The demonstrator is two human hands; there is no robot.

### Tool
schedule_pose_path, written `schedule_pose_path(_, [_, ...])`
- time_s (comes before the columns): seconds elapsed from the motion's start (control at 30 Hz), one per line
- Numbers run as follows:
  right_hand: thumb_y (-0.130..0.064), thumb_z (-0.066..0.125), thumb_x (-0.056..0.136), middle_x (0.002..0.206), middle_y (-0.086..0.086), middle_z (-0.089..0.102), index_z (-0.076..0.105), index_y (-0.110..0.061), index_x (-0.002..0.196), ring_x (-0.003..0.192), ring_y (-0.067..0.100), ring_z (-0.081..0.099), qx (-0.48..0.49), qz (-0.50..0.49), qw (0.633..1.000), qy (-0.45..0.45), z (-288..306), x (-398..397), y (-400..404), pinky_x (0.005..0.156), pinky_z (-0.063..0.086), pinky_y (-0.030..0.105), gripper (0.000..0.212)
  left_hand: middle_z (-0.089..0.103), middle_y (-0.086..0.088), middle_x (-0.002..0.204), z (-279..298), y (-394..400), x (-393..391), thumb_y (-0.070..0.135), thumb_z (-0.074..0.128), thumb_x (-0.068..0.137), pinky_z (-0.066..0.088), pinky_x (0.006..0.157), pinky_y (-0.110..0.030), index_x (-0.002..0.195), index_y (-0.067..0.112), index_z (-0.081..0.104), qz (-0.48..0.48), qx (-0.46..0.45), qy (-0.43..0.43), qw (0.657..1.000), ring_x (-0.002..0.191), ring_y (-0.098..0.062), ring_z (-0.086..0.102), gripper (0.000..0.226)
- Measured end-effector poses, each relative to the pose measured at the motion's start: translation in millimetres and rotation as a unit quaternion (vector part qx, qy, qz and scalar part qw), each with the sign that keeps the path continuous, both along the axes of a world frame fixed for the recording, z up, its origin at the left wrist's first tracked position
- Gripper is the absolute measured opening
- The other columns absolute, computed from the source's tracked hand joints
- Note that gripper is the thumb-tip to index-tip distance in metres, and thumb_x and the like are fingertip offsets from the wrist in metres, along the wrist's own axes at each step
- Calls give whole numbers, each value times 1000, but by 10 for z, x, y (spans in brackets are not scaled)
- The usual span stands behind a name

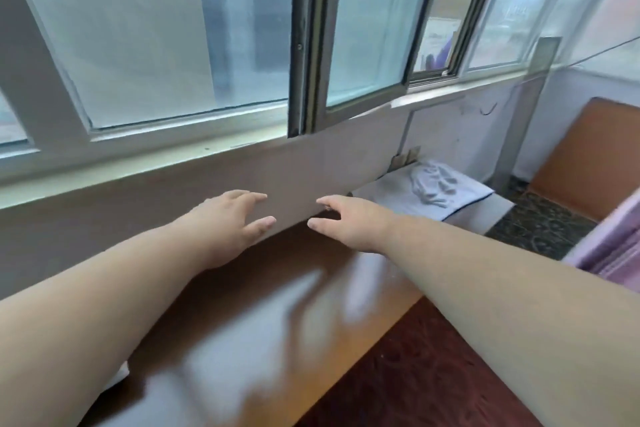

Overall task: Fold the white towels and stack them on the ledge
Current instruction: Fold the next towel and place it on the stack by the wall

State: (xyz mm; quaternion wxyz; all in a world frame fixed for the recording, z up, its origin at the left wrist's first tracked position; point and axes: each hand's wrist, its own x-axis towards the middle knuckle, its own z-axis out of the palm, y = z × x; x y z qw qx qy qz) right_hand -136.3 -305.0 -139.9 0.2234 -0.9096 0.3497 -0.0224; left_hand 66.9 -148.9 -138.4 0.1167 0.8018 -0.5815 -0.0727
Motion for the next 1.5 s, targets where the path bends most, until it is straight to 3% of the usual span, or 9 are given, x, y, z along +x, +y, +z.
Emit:
schedule_pose_path(0.07, [-70,49,88,151,-5,46,36,-30,150,137,14,43,-22,-19,1000,-2,126,-597,-218,112,33,32,75,32,9,154,119,-364,-580,74,29,86,29,114,-43,145,41,32,-33,-21,-6,999,139,-21,36,67])
schedule_pose_path(0.17, [-67,51,90,155,-4,40,34,-29,151,141,16,38,-41,-59,997,-9,214,-1525,-564,108,30,28,74,32,11,153,209,-871,-1446,73,31,87,31,113,-44,144,40,32,-59,-38,-5,998,139,-20,34,66])
schedule_pose_path(0.3, [-60,58,89,156,-2,39,34,-27,152,139,18,41,-49,-124,991,-29,275,-2595,-1034,110,32,30,76,36,4,152,200,-1445,-2386,66,38,92,29,114,-38,145,34,35,-68,-65,16,995,138,-19,36,62])
schedule_pose_path(0.53, [-54,62,89,154,2,41,34,-25,152,134,19,44,-63,-208,971,-100,236,-3619,-1691,96,29,22,75,36,1,152,11,-2195,-3279,62,44,91,32,112,-40,146,29,35,-65,-58,33,996,137,-21,37,65])
schedule_pose_path(0.67, [-56,62,88,155,7,38,33,-22,153,142,23,35,-54,-222,969,-96,16,-3756,-2016,111,29,31,78,36,-1,152,-221,-2634,-3399,60,47,89,33,110,-38,147,28,33,-58,-49,34,997,137,-22,38,68])
schedule_pose_path(0.8, [-55,60,90,158,8,33,30,-20,154,144,24,31,-41,-238,966,-95,-298,-3752,-2334,116,25,34,78,36,-2,151,-472,-3187,-3390,59,49,89,34,109,-40,147,27,32,-56,-31,41,997,135,-24,39,69])
schedule_pose_path(1.2, [-52,61,91,154,6,38,35,-20,151,143,25,30,-38,-256,963,-76,-624,-3211,-4186,114,24,33,73,34,0,152,-808,-5358,-3049,59,45,91,38,107,-41,148,26,30,-72,-29,57,995,135,-22,40,68])
schedule_pose_path(1.5, [-50,63,90,152,7,40,35,-21,151,141,26,32,37,-219,974,-53,-1174,-2638,-5359,115,30,38,74,39,-1,144,-1285,-6126,-2742,55,47,91,37,103,-43,146,28,29,-64,22,-28,997,130,-22,41,65])
